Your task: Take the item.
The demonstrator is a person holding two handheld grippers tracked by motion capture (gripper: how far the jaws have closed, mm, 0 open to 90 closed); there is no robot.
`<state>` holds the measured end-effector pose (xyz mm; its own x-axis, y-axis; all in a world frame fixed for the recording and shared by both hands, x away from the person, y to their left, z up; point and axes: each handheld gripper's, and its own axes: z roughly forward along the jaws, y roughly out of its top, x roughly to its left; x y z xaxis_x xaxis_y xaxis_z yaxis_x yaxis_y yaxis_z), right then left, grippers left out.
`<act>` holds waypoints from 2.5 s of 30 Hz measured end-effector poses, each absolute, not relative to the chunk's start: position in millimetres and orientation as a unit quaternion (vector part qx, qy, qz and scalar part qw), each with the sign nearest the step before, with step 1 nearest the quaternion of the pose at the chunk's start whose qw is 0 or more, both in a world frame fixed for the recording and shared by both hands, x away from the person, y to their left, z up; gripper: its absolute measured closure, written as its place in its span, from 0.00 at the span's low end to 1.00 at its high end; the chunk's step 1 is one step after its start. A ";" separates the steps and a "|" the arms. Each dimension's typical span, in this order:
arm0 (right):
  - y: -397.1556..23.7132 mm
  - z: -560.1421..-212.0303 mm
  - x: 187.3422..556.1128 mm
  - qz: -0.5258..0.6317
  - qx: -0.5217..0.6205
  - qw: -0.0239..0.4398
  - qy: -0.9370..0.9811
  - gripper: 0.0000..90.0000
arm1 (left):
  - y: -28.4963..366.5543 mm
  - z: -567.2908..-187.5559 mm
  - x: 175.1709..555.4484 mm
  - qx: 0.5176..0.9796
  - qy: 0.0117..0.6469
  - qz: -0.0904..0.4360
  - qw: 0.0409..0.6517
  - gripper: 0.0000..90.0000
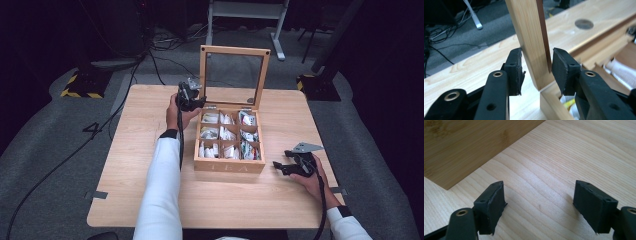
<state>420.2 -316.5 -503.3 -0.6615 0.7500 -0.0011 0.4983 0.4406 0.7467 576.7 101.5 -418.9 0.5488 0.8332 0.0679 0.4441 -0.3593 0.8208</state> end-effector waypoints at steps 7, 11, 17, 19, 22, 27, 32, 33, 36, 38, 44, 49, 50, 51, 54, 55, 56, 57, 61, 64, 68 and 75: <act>-316.4 -503.4 420.2 0.373 0.376 0.169 0.832 0.28 | 103.9 -431.0 571.0 0.802 0.393 0.235 0.383 0.66; -316.4 -503.3 420.2 0.373 0.375 0.169 0.832 0.28 | 104.0 -429.7 570.1 0.804 0.391 0.238 0.380 0.64; -316.6 -503.3 420.4 0.373 0.374 0.168 0.832 0.28 | 106.5 -418.9 559.3 0.803 0.382 0.251 0.382 0.58; -316.6 -503.4 420.4 0.373 0.374 0.168 0.832 0.28 | 108.8 -414.8 553.0 0.805 0.380 0.255 0.378 0.57; -316.7 -503.3 420.1 0.373 0.374 0.168 0.832 0.28 | 115.1 -407.0 540.1 0.812 0.371 0.270 0.363 0.54; -317.1 -503.3 419.6 0.373 0.373 0.168 0.833 0.28 | 129.9 -396.4 518.3 0.821 0.358 0.277 0.348 0.49; -317.3 -503.3 419.4 0.372 0.374 0.168 0.833 0.28 | 140.6 -393.3 502.7 0.827 0.351 0.279 0.340 0.48; -317.3 -503.3 419.4 0.372 0.374 0.168 0.833 0.28 | 143.0 -393.0 499.3 0.828 0.349 0.279 0.339 0.48; -317.4 -503.2 419.0 0.372 0.375 0.169 0.833 0.28 | 150.5 -393.5 490.2 0.829 0.347 0.279 0.339 0.48; -317.5 -503.2 418.9 0.372 0.375 0.169 0.832 0.28 | 155.2 -395.0 485.4 0.832 0.345 0.279 0.334 0.48; -317.5 -503.3 418.7 0.372 0.375 0.169 0.832 0.28 | 165.2 -406.0 469.0 0.844 0.334 0.275 0.318 0.46; -317.6 -503.1 418.4 0.371 0.376 0.169 0.832 0.28 | 172.5 -418.7 454.8 0.853 0.326 0.269 0.305 0.44; -317.5 -503.1 418.3 0.371 0.377 0.169 0.832 0.28 | 173.4 -421.6 451.4 0.857 0.323 0.268 0.299 0.44; -317.6 -502.9 418.3 0.370 0.376 0.169 0.832 0.28 | 174.3 -424.6 447.7 0.859 0.320 0.269 0.295 0.44; -317.8 -501.4 417.8 0.365 0.378 0.165 0.835 0.28 | 178.9 -431.5 435.1 0.863 0.310 0.266 0.297 0.43; -317.7 -500.7 417.6 0.364 0.380 0.161 0.835 0.29 | 182.6 -435.0 429.0 0.863 0.310 0.261 0.300 0.43; -317.7 -500.7 417.6 0.364 0.380 0.161 0.835 0.29 | 182.6 -435.0 429.0 0.863 0.310 0.261 0.300 0.42; -317.8 -499.8 417.2 0.367 0.381 0.155 0.835 0.30 | 185.0 -437.8 424.8 0.865 0.310 0.258 0.299 0.42; -315.8 -490.8 414.2 0.374 0.376 0.154 0.834 0.31 | 191.2 -449.4 411.1 0.870 0.305 0.247 0.298 0.41; -314.1 -479.4 412.7 0.403 0.381 0.142 0.820 0.31 | 195.2 -459.8 402.6 0.877 0.301 0.239 0.288 0.40; -311.2 -463.6 409.1 0.413 0.371 0.161 0.816 0.30 | 201.0 -471.0 391.5 0.883 0.303 0.225 0.278 0.39; -308.4 -445.6 407.2 0.430 0.371 0.185 0.802 0.31 | 200.8 -480.7 379.3 0.883 0.312 0.197 0.290 0.38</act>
<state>407.2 -308.4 -445.6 -0.6559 0.7546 0.0213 0.4358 0.3555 0.8268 379.3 200.8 -480.7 0.7276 0.6656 0.1660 0.4375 -0.6367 0.6350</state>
